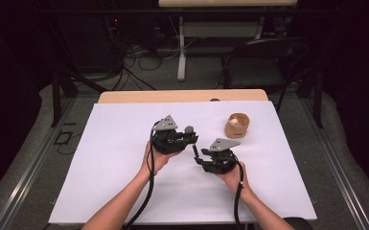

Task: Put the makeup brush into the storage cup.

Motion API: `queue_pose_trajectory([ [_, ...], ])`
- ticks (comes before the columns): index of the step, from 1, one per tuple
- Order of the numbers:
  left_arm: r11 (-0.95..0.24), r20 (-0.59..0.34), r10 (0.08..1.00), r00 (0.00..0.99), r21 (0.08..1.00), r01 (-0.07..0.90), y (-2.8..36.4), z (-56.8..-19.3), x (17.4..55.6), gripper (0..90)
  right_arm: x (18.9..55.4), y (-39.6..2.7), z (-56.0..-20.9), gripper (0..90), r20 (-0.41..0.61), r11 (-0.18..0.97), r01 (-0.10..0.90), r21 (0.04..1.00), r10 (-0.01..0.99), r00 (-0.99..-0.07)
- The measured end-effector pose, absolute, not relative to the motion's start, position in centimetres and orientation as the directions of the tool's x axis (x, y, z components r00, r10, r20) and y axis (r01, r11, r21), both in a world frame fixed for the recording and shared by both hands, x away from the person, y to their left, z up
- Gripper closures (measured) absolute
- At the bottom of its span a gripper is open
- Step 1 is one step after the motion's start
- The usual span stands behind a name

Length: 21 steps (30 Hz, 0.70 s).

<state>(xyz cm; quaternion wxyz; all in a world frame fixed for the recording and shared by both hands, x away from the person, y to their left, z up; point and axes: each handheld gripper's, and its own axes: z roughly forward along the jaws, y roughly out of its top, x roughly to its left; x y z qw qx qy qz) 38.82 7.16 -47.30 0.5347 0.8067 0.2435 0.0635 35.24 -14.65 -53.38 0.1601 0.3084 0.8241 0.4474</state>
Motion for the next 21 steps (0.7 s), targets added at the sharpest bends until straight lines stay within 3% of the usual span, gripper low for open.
queue_pose_trajectory([
  [6,-0.329,-0.120,0.480,0.869,0.894,0.305,6.9,-47.0,38.8,77.3,35.2,-15.1,-52.8,16.2,0.005,0.376,0.359,0.854,0.685,-0.728],
  [10,-0.340,-0.110,0.485,0.867,0.890,0.304,6.7,-46.9,38.9,77.2,35.2,-15.4,-52.3,1.8,0.006,0.356,0.343,0.869,0.687,-0.727],
  [17,-0.356,-0.090,0.492,0.866,0.887,0.294,6.2,-46.8,39.0,77.3,35.7,-15.1,-51.5,0.9,0.006,0.334,0.332,0.882,0.698,-0.716],
  [21,-0.351,-0.092,0.498,0.862,0.888,0.297,5.9,-46.9,39.1,77.2,36.0,-14.9,-51.4,13.6,0.011,0.311,0.319,0.895,0.700,-0.714],
])
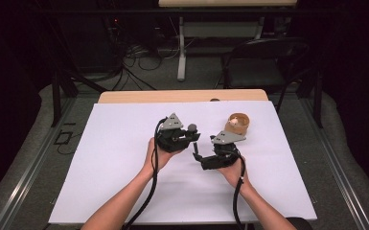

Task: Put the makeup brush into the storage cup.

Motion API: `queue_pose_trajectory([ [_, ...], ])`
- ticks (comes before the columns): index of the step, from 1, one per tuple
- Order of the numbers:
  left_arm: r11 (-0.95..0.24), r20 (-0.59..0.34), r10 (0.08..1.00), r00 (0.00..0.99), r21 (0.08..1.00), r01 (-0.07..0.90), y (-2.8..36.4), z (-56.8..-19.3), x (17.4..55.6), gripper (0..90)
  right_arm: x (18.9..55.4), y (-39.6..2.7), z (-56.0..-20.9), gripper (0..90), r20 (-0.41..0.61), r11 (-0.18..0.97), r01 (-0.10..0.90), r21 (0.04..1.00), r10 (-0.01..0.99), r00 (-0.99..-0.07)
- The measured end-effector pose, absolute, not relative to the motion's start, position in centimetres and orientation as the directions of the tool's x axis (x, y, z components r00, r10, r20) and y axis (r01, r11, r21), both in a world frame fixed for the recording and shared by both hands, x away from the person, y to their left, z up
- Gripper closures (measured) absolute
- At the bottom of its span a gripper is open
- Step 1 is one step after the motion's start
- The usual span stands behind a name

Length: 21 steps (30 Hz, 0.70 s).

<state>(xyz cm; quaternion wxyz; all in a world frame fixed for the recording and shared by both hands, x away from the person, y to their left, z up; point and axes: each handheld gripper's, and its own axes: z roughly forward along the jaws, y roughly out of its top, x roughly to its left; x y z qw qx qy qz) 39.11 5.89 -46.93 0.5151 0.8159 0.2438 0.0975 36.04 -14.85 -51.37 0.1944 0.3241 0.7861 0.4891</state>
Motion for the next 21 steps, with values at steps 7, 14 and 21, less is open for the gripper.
queue_pose_trajectory([
  [7,-0.352,-0.087,0.503,0.860,0.888,0.296,5.60,-46.95,39.25,77.3,36.26,-14.34,-50.98,37.8,0.000,0.306,0.294,0.906,0.693,-0.721],
  [14,-0.356,-0.081,0.501,0.862,0.888,0.290,5.24,-47.02,39.25,77.2,36.22,-13.91,-50.90,60.7,-0.014,0.321,0.280,0.905,0.680,-0.733],
  [21,-0.346,-0.087,0.495,0.865,0.893,0.287,5.10,-47.14,39.19,77.2,36.24,-14.03,-50.88,76.3,-0.024,0.325,0.274,0.905,0.683,-0.730],
])
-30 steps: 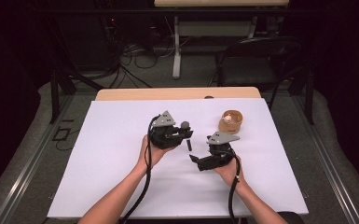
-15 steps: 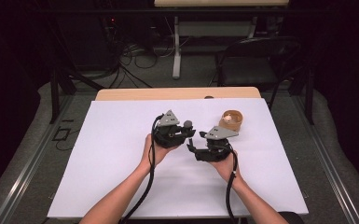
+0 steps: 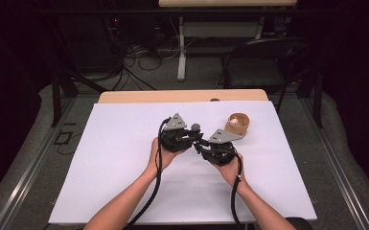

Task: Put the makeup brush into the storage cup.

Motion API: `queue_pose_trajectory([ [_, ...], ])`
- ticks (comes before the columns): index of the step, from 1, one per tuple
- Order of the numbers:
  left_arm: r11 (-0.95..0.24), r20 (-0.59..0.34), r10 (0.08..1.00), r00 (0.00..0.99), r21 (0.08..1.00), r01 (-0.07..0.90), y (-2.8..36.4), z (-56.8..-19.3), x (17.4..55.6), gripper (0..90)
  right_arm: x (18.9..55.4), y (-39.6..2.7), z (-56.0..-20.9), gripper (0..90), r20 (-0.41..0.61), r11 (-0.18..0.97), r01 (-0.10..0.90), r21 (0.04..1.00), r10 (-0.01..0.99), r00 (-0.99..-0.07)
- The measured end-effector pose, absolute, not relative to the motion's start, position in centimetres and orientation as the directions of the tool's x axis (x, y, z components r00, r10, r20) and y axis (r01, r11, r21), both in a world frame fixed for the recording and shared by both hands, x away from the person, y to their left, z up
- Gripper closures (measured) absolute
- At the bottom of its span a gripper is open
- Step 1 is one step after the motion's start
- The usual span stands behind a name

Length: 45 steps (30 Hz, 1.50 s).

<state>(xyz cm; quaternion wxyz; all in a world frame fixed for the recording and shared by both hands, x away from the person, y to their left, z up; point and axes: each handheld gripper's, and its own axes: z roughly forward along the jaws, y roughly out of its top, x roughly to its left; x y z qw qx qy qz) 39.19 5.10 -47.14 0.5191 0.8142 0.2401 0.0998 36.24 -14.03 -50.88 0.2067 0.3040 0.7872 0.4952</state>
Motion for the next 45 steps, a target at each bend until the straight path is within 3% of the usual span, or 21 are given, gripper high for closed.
queue_pose_trajectory([
  [9,-0.324,-0.098,0.495,0.863,0.901,0.288,5.4,-47.2,39.1,76.1,36.2,-14.1,-50.8,79.0,-0.038,0.325,0.253,0.911,0.677,-0.735],
  [15,-0.292,-0.122,0.508,0.853,0.907,0.304,6.0,-47.3,39.2,61.6,36.1,-14.2,-50.7,79.0,-0.039,0.327,0.257,0.910,0.681,-0.731],
  [21,-0.276,-0.115,0.543,0.832,0.911,0.306,7.0,-47.2,39.1,40.0,36.2,-14.4,-50.8,79.1,-0.040,0.328,0.259,0.908,0.686,-0.727],
  [28,-0.264,-0.110,0.559,0.822,0.916,0.302,8.8,-47.5,38.9,21.1,36.3,-14.7,-50.9,79.0,-0.040,0.327,0.265,0.907,0.694,-0.718],
  [45,-0.282,-0.071,0.619,0.782,0.909,0.307,13.0,-49.4,37.5,0.8,36.5,-15.9,-50.5,79.1,-0.051,0.329,0.265,0.906,0.708,-0.704],
])
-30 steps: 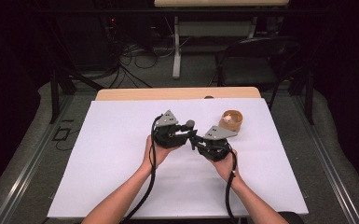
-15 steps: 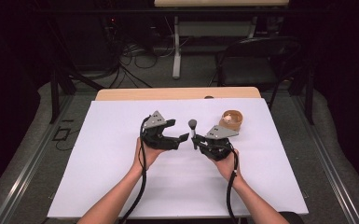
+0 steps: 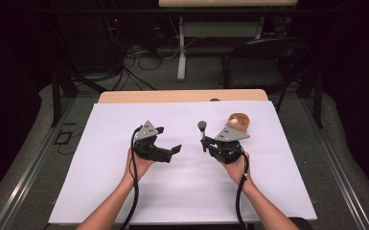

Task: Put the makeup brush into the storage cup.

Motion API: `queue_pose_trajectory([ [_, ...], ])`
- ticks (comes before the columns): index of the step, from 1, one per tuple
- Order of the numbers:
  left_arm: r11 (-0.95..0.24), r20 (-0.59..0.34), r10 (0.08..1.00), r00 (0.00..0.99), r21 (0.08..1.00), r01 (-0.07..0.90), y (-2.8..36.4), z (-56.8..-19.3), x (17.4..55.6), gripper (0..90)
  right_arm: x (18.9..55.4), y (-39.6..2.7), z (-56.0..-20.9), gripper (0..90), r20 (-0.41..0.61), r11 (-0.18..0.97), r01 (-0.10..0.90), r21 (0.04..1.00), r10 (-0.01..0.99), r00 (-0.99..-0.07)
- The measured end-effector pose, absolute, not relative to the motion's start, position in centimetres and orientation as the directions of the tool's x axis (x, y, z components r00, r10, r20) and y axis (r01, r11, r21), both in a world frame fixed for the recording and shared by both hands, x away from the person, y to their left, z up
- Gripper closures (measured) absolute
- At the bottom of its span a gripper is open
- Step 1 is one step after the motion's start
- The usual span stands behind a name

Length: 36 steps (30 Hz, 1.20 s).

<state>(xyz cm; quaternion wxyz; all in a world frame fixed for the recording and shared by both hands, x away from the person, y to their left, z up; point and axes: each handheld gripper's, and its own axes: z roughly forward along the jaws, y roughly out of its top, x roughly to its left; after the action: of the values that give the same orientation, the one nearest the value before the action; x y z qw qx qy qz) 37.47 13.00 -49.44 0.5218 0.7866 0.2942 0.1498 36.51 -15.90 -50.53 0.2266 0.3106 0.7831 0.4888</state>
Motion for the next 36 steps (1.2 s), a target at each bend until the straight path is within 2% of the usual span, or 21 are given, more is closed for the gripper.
queue_pose_trajectory([
  [9,-0.242,-0.050,0.649,0.759,0.932,0.268,16.2,-50.7,36.3,0.2,36.4,-16.6,-50.2,79.1,-0.058,0.330,0.261,0.907,0.712,-0.700],
  [18,-0.236,0.033,0.673,0.739,0.956,0.173,18.3,-52.0,34.5,0.3,36.3,-17.4,-49.8,79.1,-0.066,0.330,0.255,0.909,0.717,-0.694],
  [27,-0.256,0.049,0.669,0.741,0.952,0.169,19.9,-53.4,33.2,0.1,36.3,-18.0,-49.6,79.0,-0.067,0.327,0.254,0.910,0.721,-0.690],
  [36,-0.239,0.021,0.687,0.726,0.950,0.199,21.3,-54.7,32.3,0.1,36.1,-18.7,-49.3,79.0,-0.070,0.329,0.255,0.909,0.725,-0.685],
])
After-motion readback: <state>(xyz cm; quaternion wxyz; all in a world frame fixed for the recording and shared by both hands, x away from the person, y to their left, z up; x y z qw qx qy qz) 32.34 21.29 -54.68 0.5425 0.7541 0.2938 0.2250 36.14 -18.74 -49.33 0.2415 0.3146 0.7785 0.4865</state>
